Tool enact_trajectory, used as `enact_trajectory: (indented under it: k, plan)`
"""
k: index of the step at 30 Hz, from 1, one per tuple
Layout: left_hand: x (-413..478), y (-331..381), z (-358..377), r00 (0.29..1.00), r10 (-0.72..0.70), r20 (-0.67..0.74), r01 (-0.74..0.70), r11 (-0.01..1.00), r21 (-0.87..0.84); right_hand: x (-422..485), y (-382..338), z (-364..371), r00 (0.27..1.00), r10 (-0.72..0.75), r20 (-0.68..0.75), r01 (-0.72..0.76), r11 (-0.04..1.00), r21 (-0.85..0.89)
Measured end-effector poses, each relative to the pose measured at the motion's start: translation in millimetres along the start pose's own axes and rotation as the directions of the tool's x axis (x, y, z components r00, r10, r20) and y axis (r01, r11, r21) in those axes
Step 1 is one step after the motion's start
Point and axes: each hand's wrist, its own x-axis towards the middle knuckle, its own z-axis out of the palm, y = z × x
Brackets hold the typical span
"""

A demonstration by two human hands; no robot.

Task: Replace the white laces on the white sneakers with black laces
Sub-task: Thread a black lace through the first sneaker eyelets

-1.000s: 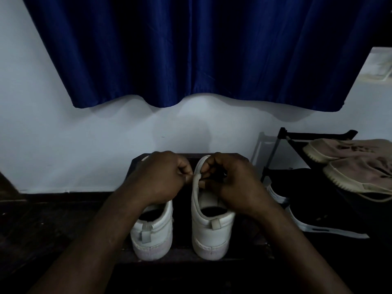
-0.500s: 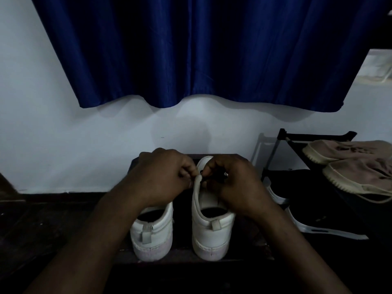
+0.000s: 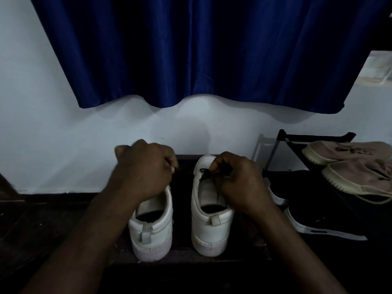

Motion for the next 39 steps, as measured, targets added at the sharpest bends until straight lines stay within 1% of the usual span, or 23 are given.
enact_trajectory:
  k: [2,4,6,9,11,14,15,17,19,21,23,26,28,29,31,33,35,38,39]
  plan:
    - [-3.9,7.7,2.8,0.990,0.060,0.126,-0.044,0.992,-0.122,0.9,1.5,2.1,1.000,0.006,-0.012,-0.006,1.000,-0.005]
    - [-6.7,13.0,3.9,0.974,0.129,0.186,-0.105,0.986,-0.132,2.5,2.7,4.1,1.000,0.022,-0.023,-0.022,1.000,-0.005]
    - [-7.9,17.5,7.5,0.969,0.178,0.174,-0.160,0.981,-0.109,2.5,2.6,5.0,0.999,0.019,-0.034,-0.019,1.000,0.000]
    - [-9.9,23.5,14.7,0.969,0.227,0.096,-0.226,0.974,-0.029,2.4,3.3,3.3,0.998,0.013,-0.066,-0.011,1.000,0.018]
    - [-10.0,22.6,17.3,0.973,0.225,0.058,-0.224,0.974,-0.026,3.9,5.0,1.4,0.994,0.012,-0.107,-0.011,1.000,0.003]
    - [-9.7,15.8,16.0,0.976,0.205,0.067,-0.199,0.976,-0.092,6.4,8.7,-0.2,0.988,0.032,-0.150,-0.035,0.999,-0.017]
    - [-8.7,12.5,15.8,0.978,0.201,0.063,-0.197,0.978,-0.063,6.7,9.7,-1.0,0.987,0.061,-0.145,-0.064,0.998,-0.014]
    - [-7.7,5.2,15.2,0.984,0.170,0.046,-0.174,0.979,0.108,6.8,11.0,-2.1,0.986,0.121,-0.112,-0.123,0.992,-0.013]
    - [-7.8,2.8,13.5,0.995,0.083,0.054,-0.094,0.964,0.250,6.5,11.5,-2.4,0.984,0.151,-0.094,-0.154,0.988,-0.020]
    - [-8.5,6.8,13.7,0.998,0.007,0.068,-0.027,0.956,0.292,6.6,11.1,-1.8,0.982,0.166,-0.087,-0.168,0.986,-0.014]
    - [-9.0,13.6,17.0,0.994,0.024,0.110,-0.051,0.967,0.251,6.4,10.1,-2.0,0.982,0.171,-0.077,-0.172,0.985,-0.010]
    - [-10.6,23.0,17.0,0.973,0.123,0.197,-0.130,0.991,0.024,4.8,8.3,-5.8,0.987,0.145,-0.063,-0.147,0.989,-0.019]
    - [-13.1,27.7,15.9,0.971,0.167,0.169,-0.156,0.985,-0.078,2.7,6.7,-11.0,0.991,0.125,-0.039,-0.127,0.991,-0.035]
    - [-14.0,28.7,17.1,0.974,0.182,0.133,-0.171,0.981,-0.089,1.5,6.3,-14.0,0.993,0.116,-0.024,-0.117,0.992,-0.052]
    - [-15.2,30.5,21.1,0.977,0.198,0.073,-0.194,0.979,-0.058,-0.8,5.7,-18.4,0.994,0.109,0.012,-0.107,0.989,-0.104]
    - [-15.8,31.6,23.4,0.980,0.185,0.067,-0.185,0.983,-0.009,-2.4,6.3,-19.0,0.993,0.114,0.033,-0.108,0.982,-0.157]
    - [-16.4,30.8,23.2,0.982,0.173,0.078,-0.175,0.984,0.016,-3.0,8.6,-17.1,0.992,0.129,0.002,-0.126,0.978,-0.169]
    - [-16.8,27.1,18.4,0.979,0.191,0.070,-0.193,0.981,0.026,-3.3,11.3,-14.1,0.986,0.140,-0.085,-0.152,0.978,-0.146]
    - [-17.1,25.3,16.8,0.978,0.186,0.095,-0.190,0.981,0.041,-3.1,12.0,-14.1,0.983,0.145,-0.115,-0.160,0.977,-0.144]
